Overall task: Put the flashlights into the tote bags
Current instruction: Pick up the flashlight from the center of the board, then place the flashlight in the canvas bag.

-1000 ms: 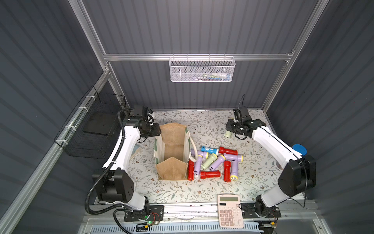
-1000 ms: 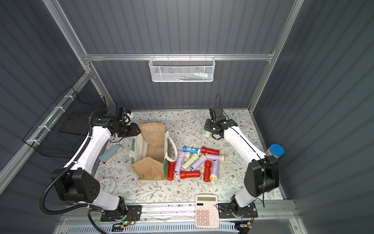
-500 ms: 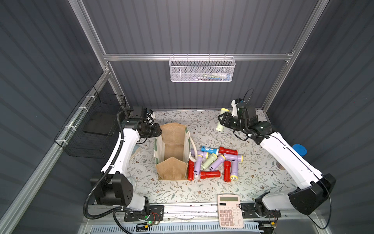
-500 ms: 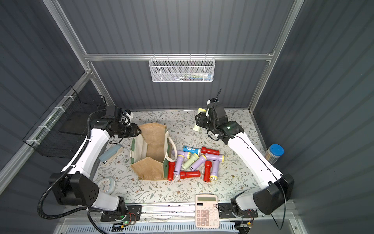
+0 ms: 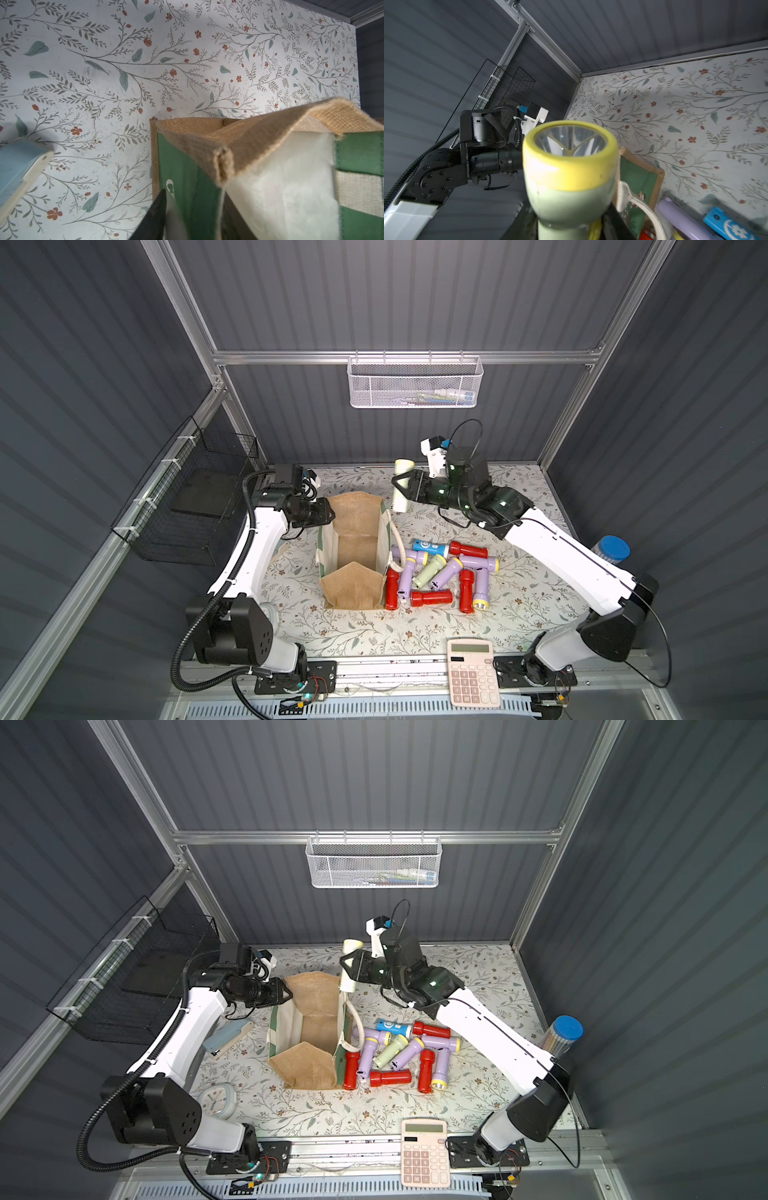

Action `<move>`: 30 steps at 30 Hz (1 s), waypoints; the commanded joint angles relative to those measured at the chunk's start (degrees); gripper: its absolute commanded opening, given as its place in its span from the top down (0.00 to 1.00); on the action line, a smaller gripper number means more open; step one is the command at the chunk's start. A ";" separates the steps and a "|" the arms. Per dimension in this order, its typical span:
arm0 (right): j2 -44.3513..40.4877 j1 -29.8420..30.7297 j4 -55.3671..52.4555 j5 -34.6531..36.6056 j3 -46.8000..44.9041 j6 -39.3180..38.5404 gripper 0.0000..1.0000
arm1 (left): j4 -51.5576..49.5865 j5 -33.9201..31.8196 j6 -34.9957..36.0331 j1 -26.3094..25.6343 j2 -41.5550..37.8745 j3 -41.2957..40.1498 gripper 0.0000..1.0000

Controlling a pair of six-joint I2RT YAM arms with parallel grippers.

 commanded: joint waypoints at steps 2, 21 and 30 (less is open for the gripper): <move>5.86 3.06 1.70 -3.84 3.90 1.09 0.84 | -0.21 1.71 -0.08 0.38 -1.95 -0.45 0.65; 22.38 10.72 -13.82 -1.48 10.77 -5.82 0.85 | 1.76 4.84 -1.15 0.38 -3.28 -2.25 0.77; 32.84 10.73 -19.59 1.03 16.54 -7.53 0.85 | 2.31 5.62 -1.51 0.38 -3.13 -2.72 0.79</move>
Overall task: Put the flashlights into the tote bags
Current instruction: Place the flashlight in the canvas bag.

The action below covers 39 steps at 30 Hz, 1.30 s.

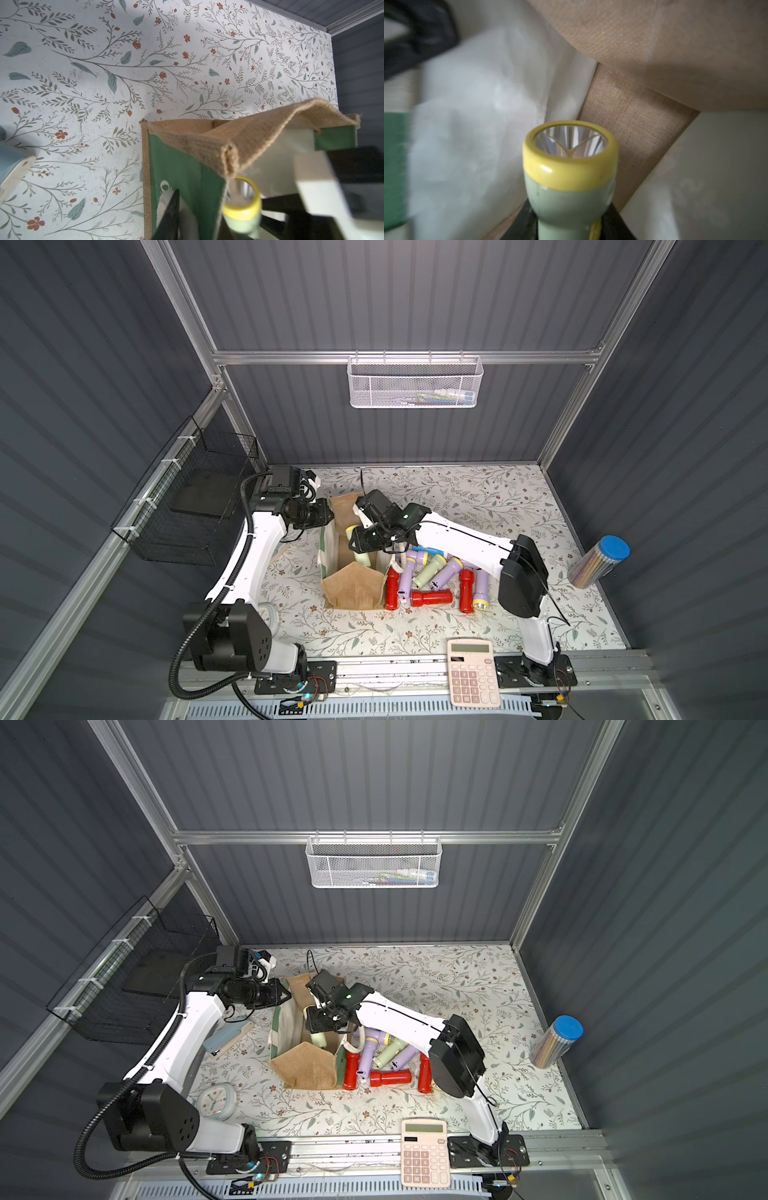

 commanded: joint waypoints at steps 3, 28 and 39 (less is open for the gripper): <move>6.26 0.04 -6.90 2.39 6.90 -2.45 0.84 | -0.13 2.31 -0.68 0.38 -0.96 -0.70 0.79; 18.31 -3.69 -9.03 -8.08 11.50 -1.79 0.62 | -0.22 1.04 -0.08 0.38 0.23 -1.49 0.79; 16.49 -4.80 -7.34 -14.44 11.50 -1.72 0.38 | -0.48 0.40 0.03 0.38 -0.24 -1.27 0.79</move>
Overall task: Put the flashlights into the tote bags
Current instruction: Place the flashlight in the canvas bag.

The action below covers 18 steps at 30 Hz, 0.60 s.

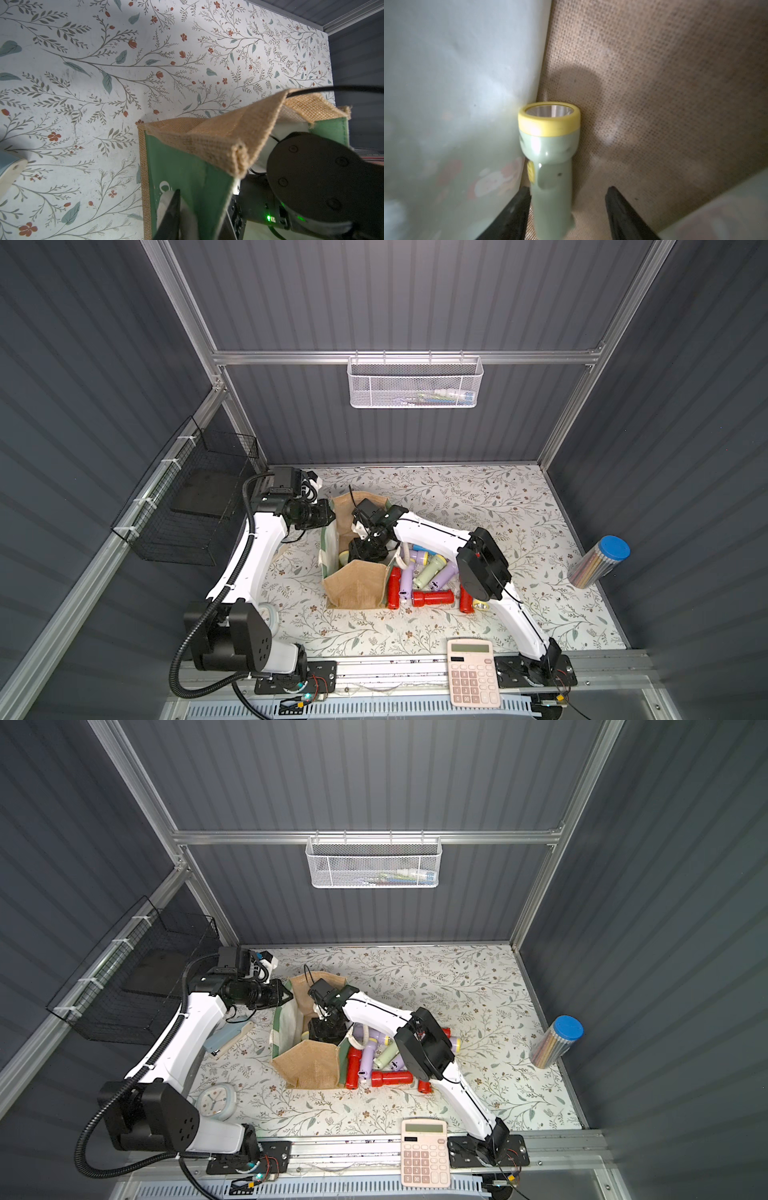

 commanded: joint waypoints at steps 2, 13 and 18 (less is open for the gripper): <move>-1.22 -1.41 1.23 -2.98 0.98 -0.03 0.37 | -1.66 -0.27 0.23 0.38 -0.25 -0.12 0.79; -11.70 -2.47 4.97 -8.59 0.60 0.44 0.34 | -2.39 -3.85 0.82 0.38 -0.33 0.33 0.81; -18.23 -3.44 7.09 -8.41 -2.37 -0.57 0.33 | -2.36 -4.10 0.84 0.38 -0.48 0.59 0.82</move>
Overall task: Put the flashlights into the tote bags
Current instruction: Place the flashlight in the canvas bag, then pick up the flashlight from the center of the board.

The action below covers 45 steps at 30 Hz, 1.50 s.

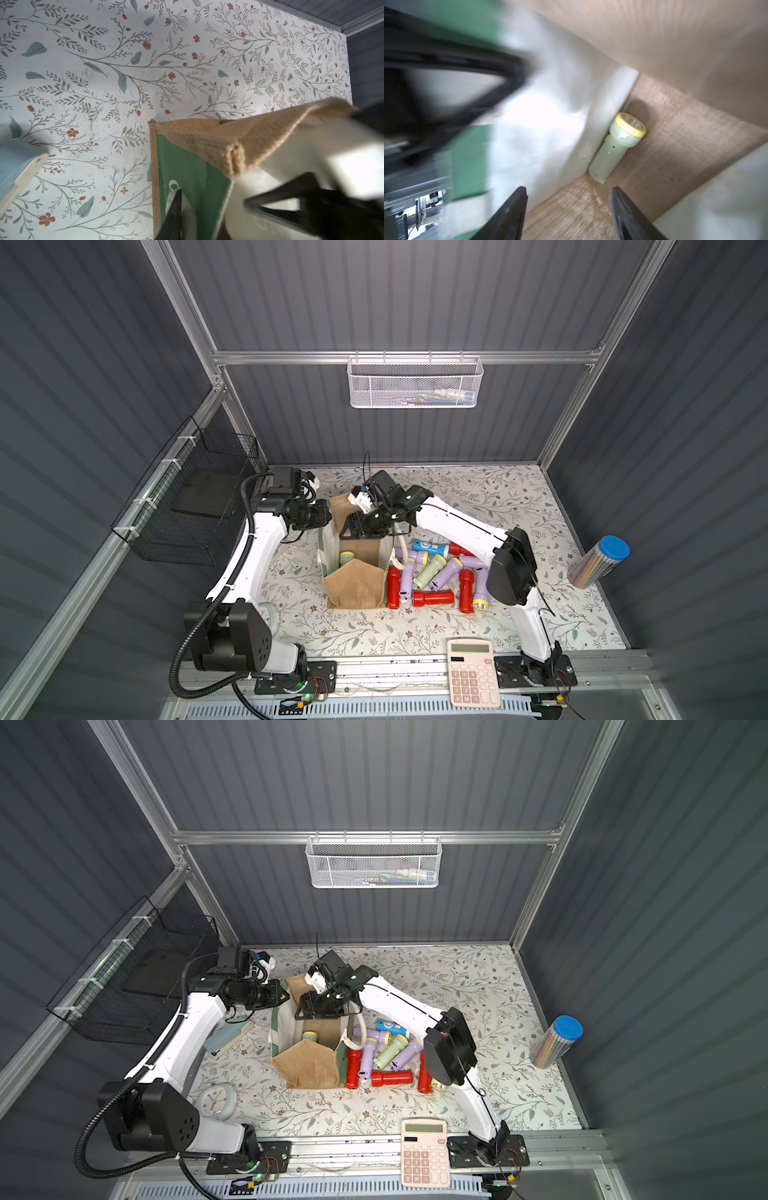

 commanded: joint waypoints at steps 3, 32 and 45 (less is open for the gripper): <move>-7.55 -1.06 2.99 -0.51 -4.12 -1.76 0.32 | -2.14 -0.61 0.73 0.38 -0.32 0.63 0.82; -59.34 -20.46 -4.40 28.17 -59.82 6.71 0.33 | -2.32 -0.73 0.73 0.38 -0.74 0.94 0.80; -56.34 -30.52 -3.71 25.34 -75.48 3.45 0.36 | -1.68 0.67 0.58 0.38 -1.32 0.31 0.79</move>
